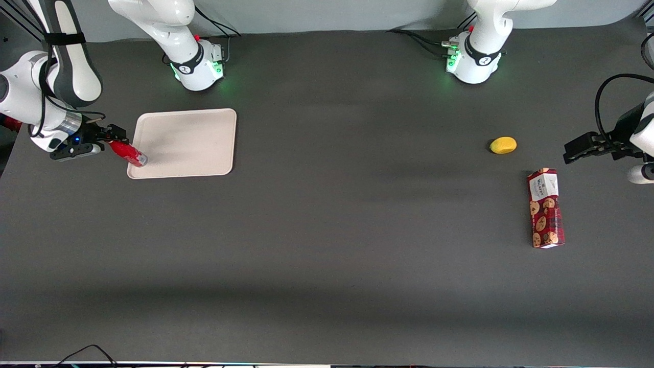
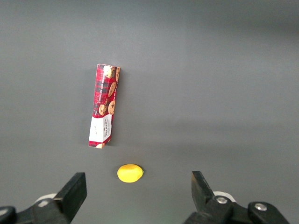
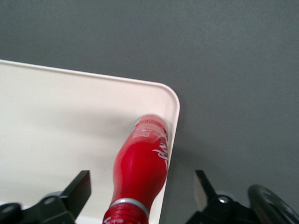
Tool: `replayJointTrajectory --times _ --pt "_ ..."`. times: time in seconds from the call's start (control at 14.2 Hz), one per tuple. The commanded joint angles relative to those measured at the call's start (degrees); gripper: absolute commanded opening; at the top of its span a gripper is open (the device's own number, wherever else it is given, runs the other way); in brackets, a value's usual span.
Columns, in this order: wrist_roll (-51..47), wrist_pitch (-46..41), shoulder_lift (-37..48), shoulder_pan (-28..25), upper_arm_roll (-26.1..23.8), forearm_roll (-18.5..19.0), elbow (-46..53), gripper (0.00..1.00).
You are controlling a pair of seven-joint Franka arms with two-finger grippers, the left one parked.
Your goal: Place coke bottle on tray
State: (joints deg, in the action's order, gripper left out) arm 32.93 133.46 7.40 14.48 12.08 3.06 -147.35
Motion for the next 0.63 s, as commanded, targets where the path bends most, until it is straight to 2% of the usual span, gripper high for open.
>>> replayJointTrajectory --times 0.0,0.28,0.42,0.56 --pt "-2.78 -7.57 0.07 -0.06 -2.92 -0.95 6.96 1.0" --pt "-7.33 -21.36 0.6 -0.06 -10.39 -0.95 20.65 1.0" --pt "-13.12 -29.28 -0.19 -0.15 -15.74 -0.95 29.36 1.0" --pt "-20.15 -32.38 -0.45 -0.15 -21.11 -0.95 35.17 1.0"
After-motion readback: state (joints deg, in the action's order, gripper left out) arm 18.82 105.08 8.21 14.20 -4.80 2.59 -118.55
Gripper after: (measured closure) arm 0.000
